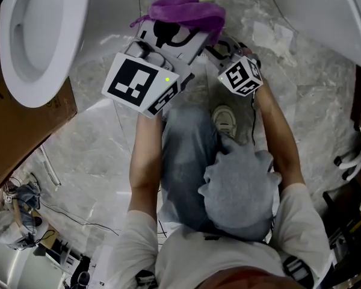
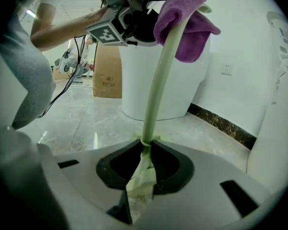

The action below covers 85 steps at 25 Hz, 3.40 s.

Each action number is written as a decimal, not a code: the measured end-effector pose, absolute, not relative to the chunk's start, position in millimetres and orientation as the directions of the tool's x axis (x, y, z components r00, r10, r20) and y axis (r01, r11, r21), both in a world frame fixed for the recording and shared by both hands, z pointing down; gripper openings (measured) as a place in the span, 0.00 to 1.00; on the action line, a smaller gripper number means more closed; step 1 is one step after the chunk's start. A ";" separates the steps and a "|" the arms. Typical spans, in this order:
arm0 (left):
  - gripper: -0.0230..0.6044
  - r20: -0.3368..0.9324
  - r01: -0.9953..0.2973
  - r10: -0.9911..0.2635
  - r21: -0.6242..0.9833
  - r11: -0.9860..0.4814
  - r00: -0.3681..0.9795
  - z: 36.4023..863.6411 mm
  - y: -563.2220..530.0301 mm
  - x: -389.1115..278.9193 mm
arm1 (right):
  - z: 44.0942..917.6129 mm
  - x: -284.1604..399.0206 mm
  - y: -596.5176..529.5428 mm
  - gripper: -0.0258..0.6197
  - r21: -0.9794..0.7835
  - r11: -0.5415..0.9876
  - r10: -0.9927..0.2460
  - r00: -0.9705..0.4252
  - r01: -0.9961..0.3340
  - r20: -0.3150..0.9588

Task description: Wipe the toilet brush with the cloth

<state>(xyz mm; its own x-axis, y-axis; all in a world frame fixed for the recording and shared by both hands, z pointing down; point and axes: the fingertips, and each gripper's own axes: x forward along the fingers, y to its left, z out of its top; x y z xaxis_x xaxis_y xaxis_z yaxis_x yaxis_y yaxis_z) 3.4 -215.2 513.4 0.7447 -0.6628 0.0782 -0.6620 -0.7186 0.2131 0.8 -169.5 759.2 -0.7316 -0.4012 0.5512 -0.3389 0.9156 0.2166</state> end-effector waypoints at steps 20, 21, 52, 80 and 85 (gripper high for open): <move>0.28 0.074 -0.656 -0.655 0.183 -0.732 0.752 531.4 -206.2 3.5 | 760.3 0.8 -170.4 0.14 0.219 0.914 -0.405 -0.736 -0.341 0.543; 0.28 0.085 -0.657 -0.654 0.182 -0.732 0.752 536.9 -204.1 4.1 | 760.3 0.9 -170.4 0.14 0.219 0.914 -0.405 -0.736 -0.342 0.543; 0.24 0.290 -0.636 -0.570 0.259 -0.727 0.769 702.5 -171.8 13.7 | 761.3 2.6 -171.3 0.14 0.233 0.893 -0.448 -0.725 -0.384 0.522; 0.18 0.267 -0.715 -0.664 0.244 -0.655 0.699 692.2 -144.1 -26.6 | 730.4 17.0 -142.9 0.22 0.169 0.812 -0.573 -0.706 -0.559 0.417; 0.18 0.259 -0.716 -0.668 0.241 -0.655 0.698 690.4 -143.1 -27.4 | 724.5 23.4 -144.8 0.24 0.149 0.795 -0.591 -0.696 -0.587 0.407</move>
<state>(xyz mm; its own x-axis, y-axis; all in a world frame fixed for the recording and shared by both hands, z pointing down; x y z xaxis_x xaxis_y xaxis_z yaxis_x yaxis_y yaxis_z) -27.4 -143.1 690.4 0.6979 -0.6676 0.2594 -0.7161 -0.6549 0.2413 23.4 -144.8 724.5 -0.6965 -0.5908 0.4072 -0.5875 0.7954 0.1493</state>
